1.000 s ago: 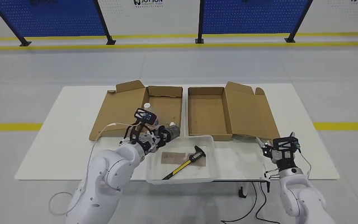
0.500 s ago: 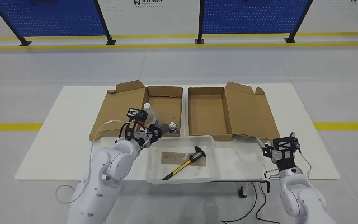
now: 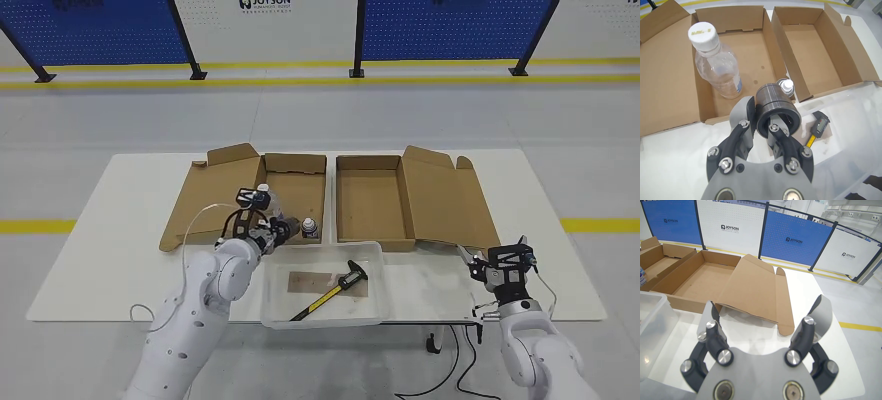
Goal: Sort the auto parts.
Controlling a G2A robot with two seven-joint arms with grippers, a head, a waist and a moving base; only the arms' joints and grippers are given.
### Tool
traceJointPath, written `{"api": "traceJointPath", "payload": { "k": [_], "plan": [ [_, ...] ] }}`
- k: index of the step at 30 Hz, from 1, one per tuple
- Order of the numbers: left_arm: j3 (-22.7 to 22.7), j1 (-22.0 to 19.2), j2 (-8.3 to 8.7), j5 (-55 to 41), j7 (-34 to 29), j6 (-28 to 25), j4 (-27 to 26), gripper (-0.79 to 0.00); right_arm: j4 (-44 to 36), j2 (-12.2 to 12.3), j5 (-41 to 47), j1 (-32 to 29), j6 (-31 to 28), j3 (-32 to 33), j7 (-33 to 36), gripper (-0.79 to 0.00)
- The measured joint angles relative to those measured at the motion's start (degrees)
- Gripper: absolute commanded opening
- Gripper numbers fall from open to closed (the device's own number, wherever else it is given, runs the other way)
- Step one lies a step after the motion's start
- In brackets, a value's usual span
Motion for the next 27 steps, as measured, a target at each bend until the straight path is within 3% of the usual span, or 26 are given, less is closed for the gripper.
{"api": "traceJointPath", "payload": {
  "k": [27],
  "plan": [
    [4.8, -9.9, -1.51, 0.7, 0.2, -0.1, 15.6, -0.785, 0.0, 0.0, 0.0, 0.0, 0.0, 0.0, 0.0, 0.0]
  ]
}}
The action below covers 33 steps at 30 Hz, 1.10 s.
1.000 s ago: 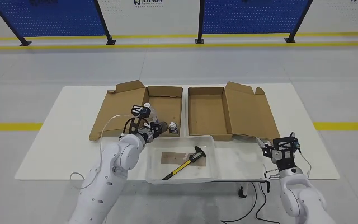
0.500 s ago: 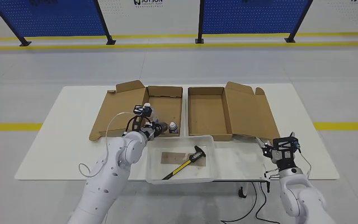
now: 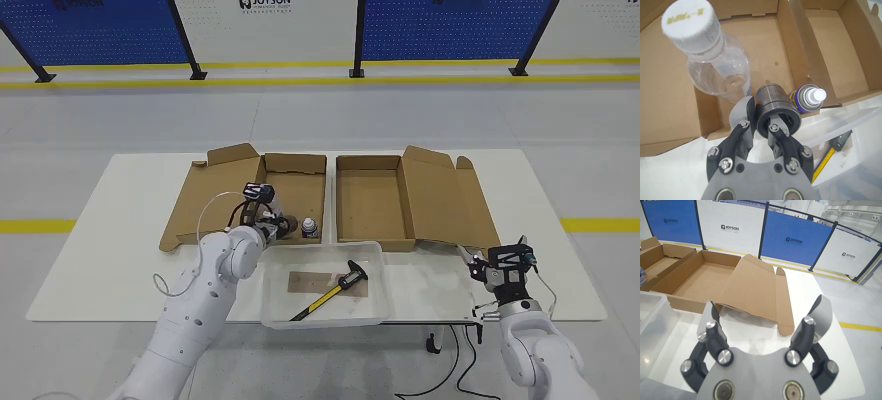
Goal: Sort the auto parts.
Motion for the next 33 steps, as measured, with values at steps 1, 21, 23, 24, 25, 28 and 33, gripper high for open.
{"api": "traceJointPath", "payload": {
  "k": [1, 21, 23, 24, 25, 28, 33],
  "plan": [
    [0.2, -0.3, -0.08, 0.0, -0.1, 0.0, 0.5, -0.785, 0.0, 0.0, 0.0, 0.0, 0.0, 0.0, 0.0, 0.0],
    [3.2, -5.4, -1.57, -1.6, 0.7, 0.1, 10.0, -0.723, 0.0, 0.0, 0.0, 0.0, 0.0, 0.0, 0.0, 0.0],
    [3.3, -5.6, -1.65, -1.6, 0.8, 0.2, 10.3, -0.683, 0.0, 0.0, 0.0, 0.0, 0.0, 0.0, 0.0, 0.0],
    [3.3, -5.7, -1.68, -1.6, 0.8, 0.2, 10.4, -0.631, 0.0, 0.0, 0.0, 0.0, 0.0, 0.0, 0.0, 0.0],
    [3.3, -5.7, -1.7, -1.6, 0.8, 0.2, 10.4, -0.622, 0.0, 0.0, 0.0, 0.0, 0.0, 0.0, 0.0, 0.0],
    [3.4, -5.7, -1.77, -1.5, 0.9, 0.2, 10.5, -0.61, 0.0, 0.0, 0.0, 0.0, 0.0, 0.0, 0.0, 0.0],
    [3.4, -5.8, -1.84, -1.3, 0.7, 0.4, 10.1, -0.613, 0.0, 0.0, 0.0, 0.0, 0.0, 0.0, 0.0, 0.0]
  ]
}}
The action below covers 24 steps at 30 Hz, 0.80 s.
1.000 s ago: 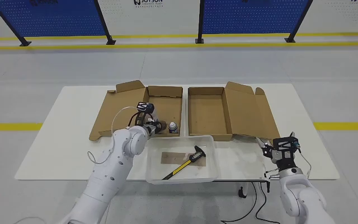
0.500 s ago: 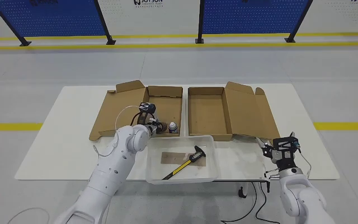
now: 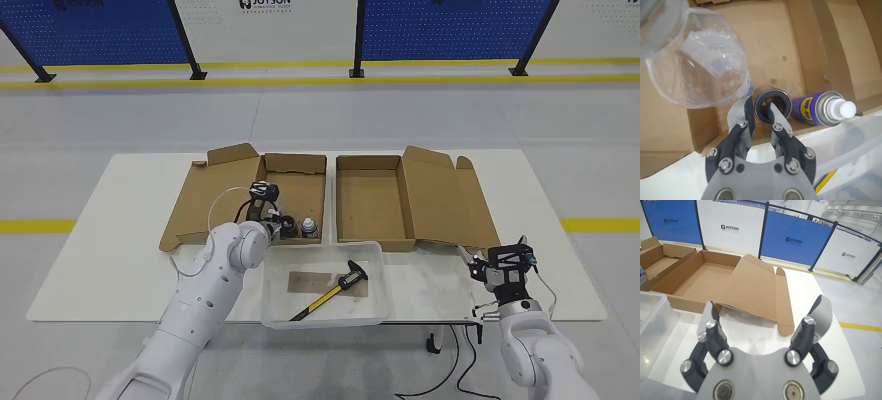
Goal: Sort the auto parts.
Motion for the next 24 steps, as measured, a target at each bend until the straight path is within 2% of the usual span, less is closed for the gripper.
{"api": "traceJointPath", "payload": {
  "k": [5, 8, 10, 13, 19, 22, 24],
  "plan": [
    [-0.7, 0.7, 0.16, 0.5, 0.3, 0.2, -2.7, -0.57, 0.0, 0.0, 0.0, 0.0, 0.0, 0.0, 0.0, 0.0],
    [-1.3, 1.6, 0.35, 1.0, 0.1, 0.2, -5.1, -0.48, 0.0, 0.0, 0.0, 0.0, 0.0, 0.0, 0.0, 0.0],
    [-1.6, 2.3, 0.46, 1.3, 0.1, 0.3, -6.8, -0.483, 0.0, 0.0, 0.0, 0.0, 0.0, 0.0, 0.0, 0.0],
    [-2.3, 3.9, 0.64, 0.8, -0.2, 0.5, -10.7, -0.486, 0.0, 0.0, 0.0, 0.0, 0.0, 0.0, 0.0, 0.0],
    [-4.2, 8.1, 1.27, 2.3, -0.5, 1.3, -20.6, -0.394, 0.0, 0.0, 0.0, 0.0, 0.0, 0.0, 0.0, 0.0],
    [-5.4, 10.7, 1.6, 2.9, 0.7, 1.2, -25.4, 0.0, 0.0, 0.0, 0.0, 0.0, 0.0, 0.0, 0.0, 0.0],
    [-6.3, 13.2, 1.86, 3.4, 2.8, 0.6, -29.2, 0.0, 0.0, 0.0, 0.0, 0.0, 0.0, 0.0, 0.0, 0.0]
  ]
}}
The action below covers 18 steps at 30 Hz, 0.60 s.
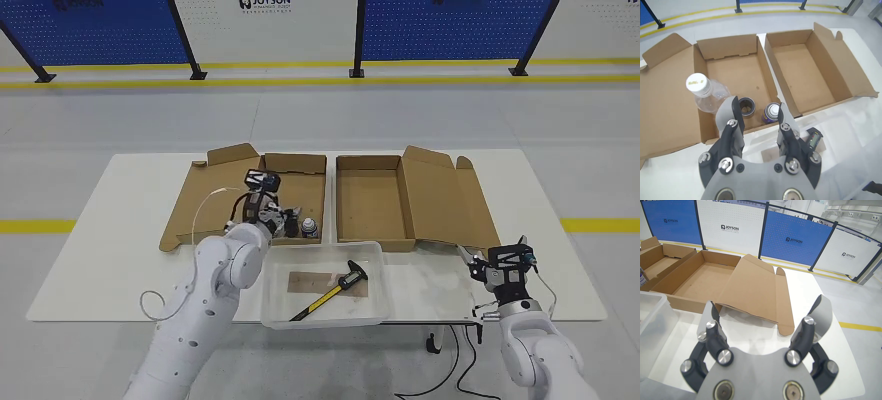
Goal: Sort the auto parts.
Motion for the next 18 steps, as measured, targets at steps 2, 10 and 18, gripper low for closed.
{"api": "traceJointPath", "payload": {
  "k": [2, 10, 18],
  "plan": [
    [-1.2, 2.8, 0.27, 1.0, 3.1, 0.0, -3.2, 0.0, 0.0, 0.0, 0.0, 0.0, 0.0, 0.0, 0.0, 0.0],
    [-5.3, 12.3, 0.99, 4.6, 14.0, 1.5, -9.5, 0.0, 0.0, 0.0, 0.0, 0.0, 0.0, 0.0, 0.0, 0.0],
    [-10.6, 21.9, 1.68, 6.0, 20.4, 2.0, -15.2, 0.0, 0.0, 0.0, 0.0, 0.0, 0.0, 0.0, 0.0, 0.0]
  ]
}}
